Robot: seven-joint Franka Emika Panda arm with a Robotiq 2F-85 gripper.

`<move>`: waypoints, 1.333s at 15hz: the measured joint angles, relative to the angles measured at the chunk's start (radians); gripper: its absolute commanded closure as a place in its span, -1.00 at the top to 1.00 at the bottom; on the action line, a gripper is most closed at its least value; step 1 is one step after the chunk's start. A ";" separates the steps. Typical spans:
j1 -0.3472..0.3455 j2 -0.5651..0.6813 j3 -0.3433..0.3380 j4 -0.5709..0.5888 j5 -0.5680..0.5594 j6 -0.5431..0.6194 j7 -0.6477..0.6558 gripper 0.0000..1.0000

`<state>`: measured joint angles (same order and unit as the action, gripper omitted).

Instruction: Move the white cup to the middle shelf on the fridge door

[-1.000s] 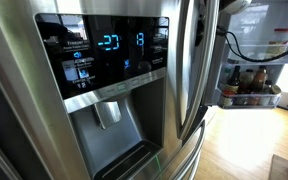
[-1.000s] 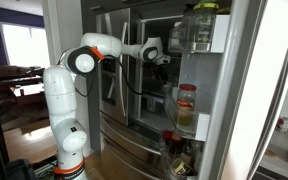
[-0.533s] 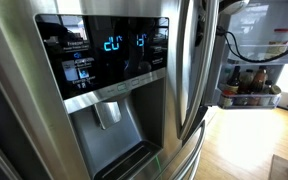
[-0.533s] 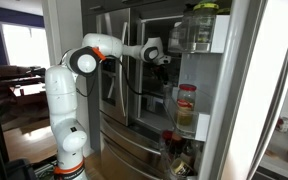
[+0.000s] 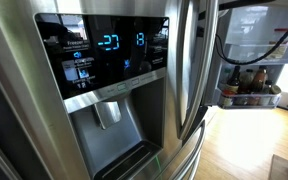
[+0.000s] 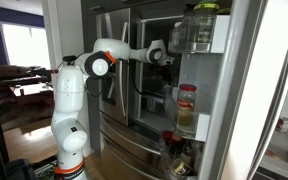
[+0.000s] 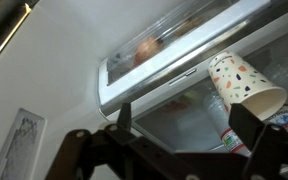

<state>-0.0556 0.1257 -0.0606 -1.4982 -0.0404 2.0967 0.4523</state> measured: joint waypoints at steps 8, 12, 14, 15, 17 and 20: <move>0.023 0.099 0.004 0.112 0.000 0.000 -0.002 1.00; 0.023 0.097 0.004 0.112 0.000 0.000 -0.002 1.00; 0.023 0.097 0.005 0.112 0.000 0.001 -0.008 1.00; 0.023 0.097 0.008 0.112 0.000 0.005 -0.019 1.00; 0.024 0.098 0.014 0.110 0.000 0.007 -0.057 1.00; 0.023 0.108 0.020 0.100 0.005 0.027 -0.113 1.00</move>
<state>-0.0324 0.2342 -0.0405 -1.3982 -0.0351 2.1232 0.3392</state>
